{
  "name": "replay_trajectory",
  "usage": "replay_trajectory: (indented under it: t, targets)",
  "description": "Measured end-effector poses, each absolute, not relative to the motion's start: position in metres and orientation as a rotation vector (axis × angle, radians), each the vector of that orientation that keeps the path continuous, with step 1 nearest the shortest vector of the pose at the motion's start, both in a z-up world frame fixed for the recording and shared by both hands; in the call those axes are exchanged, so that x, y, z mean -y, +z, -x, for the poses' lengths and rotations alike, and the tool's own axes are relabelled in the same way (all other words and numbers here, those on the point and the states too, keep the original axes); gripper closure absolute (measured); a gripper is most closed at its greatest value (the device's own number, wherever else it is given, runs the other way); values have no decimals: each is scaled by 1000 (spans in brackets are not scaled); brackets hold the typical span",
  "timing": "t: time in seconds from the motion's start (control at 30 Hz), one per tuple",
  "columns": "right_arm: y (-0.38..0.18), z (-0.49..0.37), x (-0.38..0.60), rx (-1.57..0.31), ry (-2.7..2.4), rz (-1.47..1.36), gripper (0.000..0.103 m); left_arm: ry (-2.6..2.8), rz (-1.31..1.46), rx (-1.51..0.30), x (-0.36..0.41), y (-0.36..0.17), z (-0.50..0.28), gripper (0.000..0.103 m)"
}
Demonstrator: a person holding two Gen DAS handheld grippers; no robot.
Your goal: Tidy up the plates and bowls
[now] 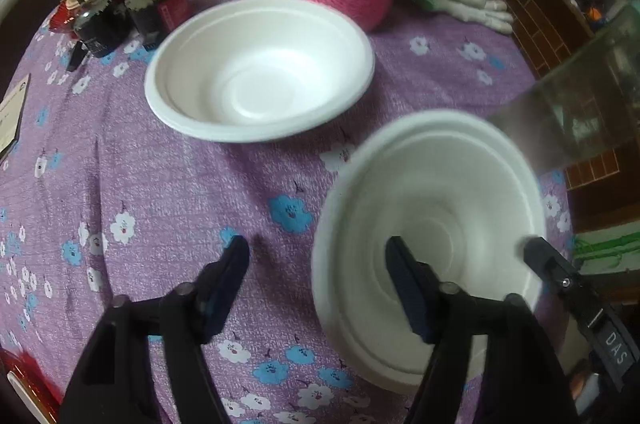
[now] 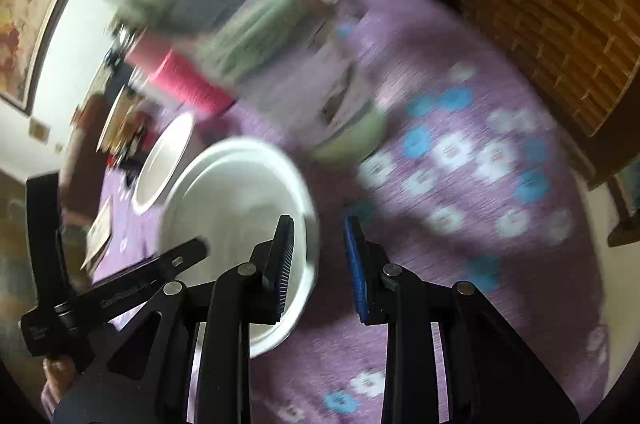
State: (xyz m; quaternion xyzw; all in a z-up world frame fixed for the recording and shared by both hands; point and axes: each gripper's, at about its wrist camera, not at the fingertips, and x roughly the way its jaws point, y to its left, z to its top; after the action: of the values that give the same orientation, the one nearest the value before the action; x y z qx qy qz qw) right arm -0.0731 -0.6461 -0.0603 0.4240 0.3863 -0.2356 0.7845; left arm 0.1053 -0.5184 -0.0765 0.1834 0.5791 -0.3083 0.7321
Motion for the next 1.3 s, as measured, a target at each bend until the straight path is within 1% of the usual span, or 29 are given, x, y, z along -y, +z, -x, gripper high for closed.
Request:
replay_trajectory:
  t: [0.03,0.07,0.1,0.17,0.2,0.23,0.27,0.43,0.53,0.63,0.7,0.87,0.93,1.07,1.2,1.23,1.3]
  targets:
    - [-60,71,643,-831,-511,-918,78,-680,-403,-1281,517,-78,-106,46]
    - [-59,70,640,-835,-523,-906,78,-679,-397,-1290,515,-80,-105,54]
    - [-59,67,638,-848,-534,-897,78,-677,-391,-1293,514,-81,-105,71]
    - [-64,64,634,-850,-532,-915,78,-692,-354,-1312,507,-83,-104,82]
    - [-67,62,633,-855,-517,-926,78,-695,-344,-1316,503,-85,-103,85]
    - [-71,59,630,-870,-501,-944,80,-708,-322,-1314,498,-84,-102,86]
    - [-74,57,627,-876,-494,-959,92,-709,-314,-1310,493,-83,-101,88]
    - [-65,53,586,-863,-483,-883,94,-665,-292,-1244,437,-59,-96,88]
    - [-50,45,546,-859,-399,-852,94,-601,-283,-1178,381,-30,-94,88]
    - [-32,28,490,-864,-258,-814,94,-508,-277,-1122,309,-3,-89,87]
    - [-23,15,449,-875,-156,-785,94,-430,-284,-1083,245,15,-87,84]
    - [-6,-28,322,-924,103,-685,93,-230,-295,-1034,115,39,-83,82]
    - [-3,-42,271,-937,165,-640,93,-130,-314,-1028,78,34,-84,81]
    - [-9,-67,194,-973,201,-537,93,-72,-266,-1106,27,7,-93,80]
    - [-24,-75,157,-1019,184,-451,93,-50,-223,-1131,8,-14,-96,80]
    - [-27,-75,154,-1035,184,-445,93,-52,-201,-1126,5,-13,-96,80]
    - [-21,-70,164,-1008,193,-455,93,-74,-160,-1098,5,-4,-93,80]
